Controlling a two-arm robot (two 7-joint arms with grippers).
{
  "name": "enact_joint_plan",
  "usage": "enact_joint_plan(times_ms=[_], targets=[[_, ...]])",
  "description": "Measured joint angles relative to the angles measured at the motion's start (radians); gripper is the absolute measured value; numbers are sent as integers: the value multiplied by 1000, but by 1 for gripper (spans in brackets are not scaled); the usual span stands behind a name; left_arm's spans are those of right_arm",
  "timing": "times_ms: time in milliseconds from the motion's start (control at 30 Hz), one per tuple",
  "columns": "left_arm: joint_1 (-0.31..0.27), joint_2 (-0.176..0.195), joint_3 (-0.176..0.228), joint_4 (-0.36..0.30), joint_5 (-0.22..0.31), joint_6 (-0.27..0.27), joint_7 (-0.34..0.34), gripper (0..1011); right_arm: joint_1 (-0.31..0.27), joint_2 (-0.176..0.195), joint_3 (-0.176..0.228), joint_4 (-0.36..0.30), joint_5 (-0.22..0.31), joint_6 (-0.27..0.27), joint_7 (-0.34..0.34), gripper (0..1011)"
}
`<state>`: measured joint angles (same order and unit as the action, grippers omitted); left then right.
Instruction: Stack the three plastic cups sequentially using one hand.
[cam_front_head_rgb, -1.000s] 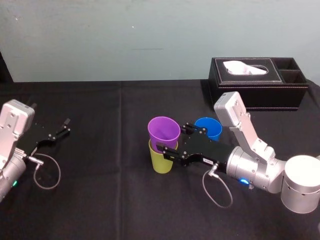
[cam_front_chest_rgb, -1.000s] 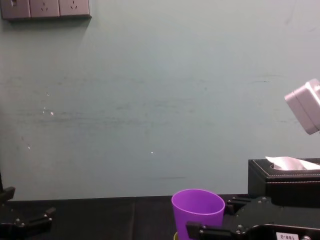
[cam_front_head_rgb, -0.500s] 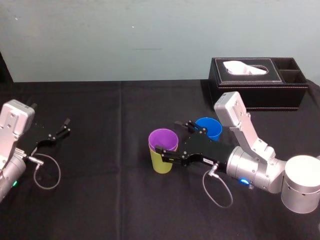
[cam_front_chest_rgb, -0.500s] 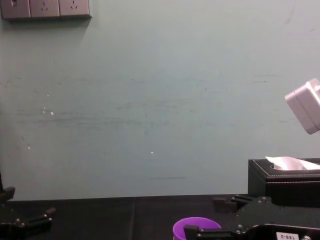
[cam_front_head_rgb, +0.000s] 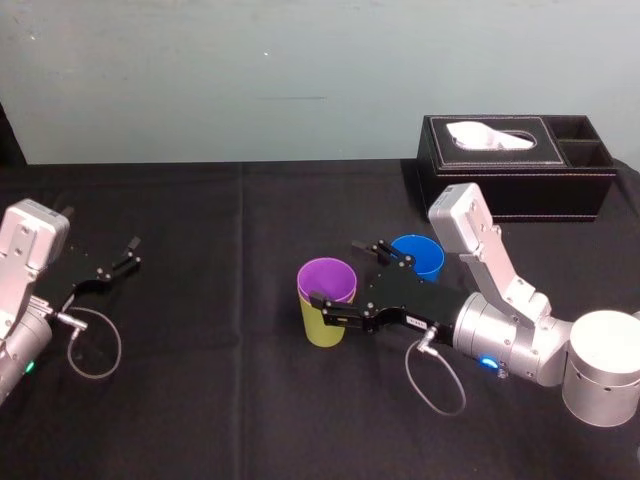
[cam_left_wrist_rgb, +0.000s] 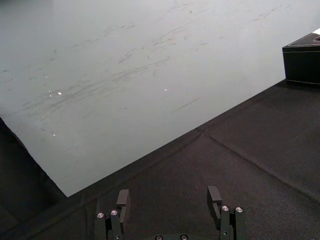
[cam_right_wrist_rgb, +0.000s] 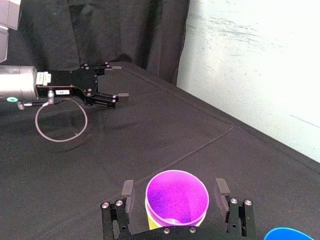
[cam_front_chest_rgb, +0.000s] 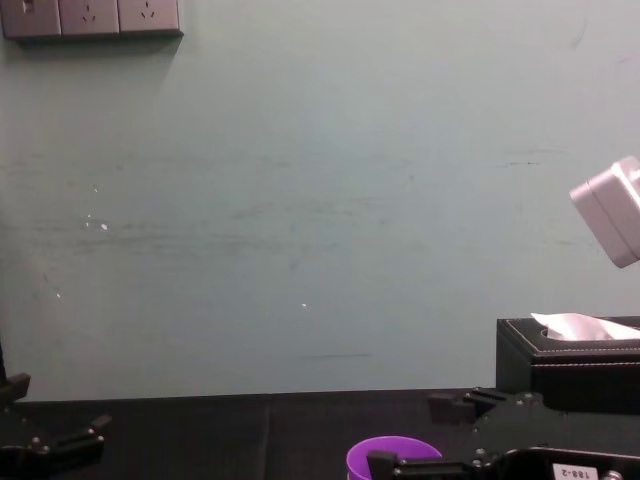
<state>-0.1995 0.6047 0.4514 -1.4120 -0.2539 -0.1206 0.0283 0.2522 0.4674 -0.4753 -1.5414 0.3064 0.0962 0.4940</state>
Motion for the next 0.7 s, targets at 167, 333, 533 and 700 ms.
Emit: enact_joint_plan(times_ms=[167,333,533,700], targets=[[0,0,0,0,0,0,0,1010,0,0,0,0,0,0,0,1004],[0,0,0,0,0,0,0,1010,-8,4,10,-12,0,-2,-7,1004],[0,0,0,0,0,0,0,1010,-36,26,51,-49,15,-7,-28,1004],[0,0,0,0,0,0,0,1010,-62,51,90,-75,28,-7,-42,1004]])
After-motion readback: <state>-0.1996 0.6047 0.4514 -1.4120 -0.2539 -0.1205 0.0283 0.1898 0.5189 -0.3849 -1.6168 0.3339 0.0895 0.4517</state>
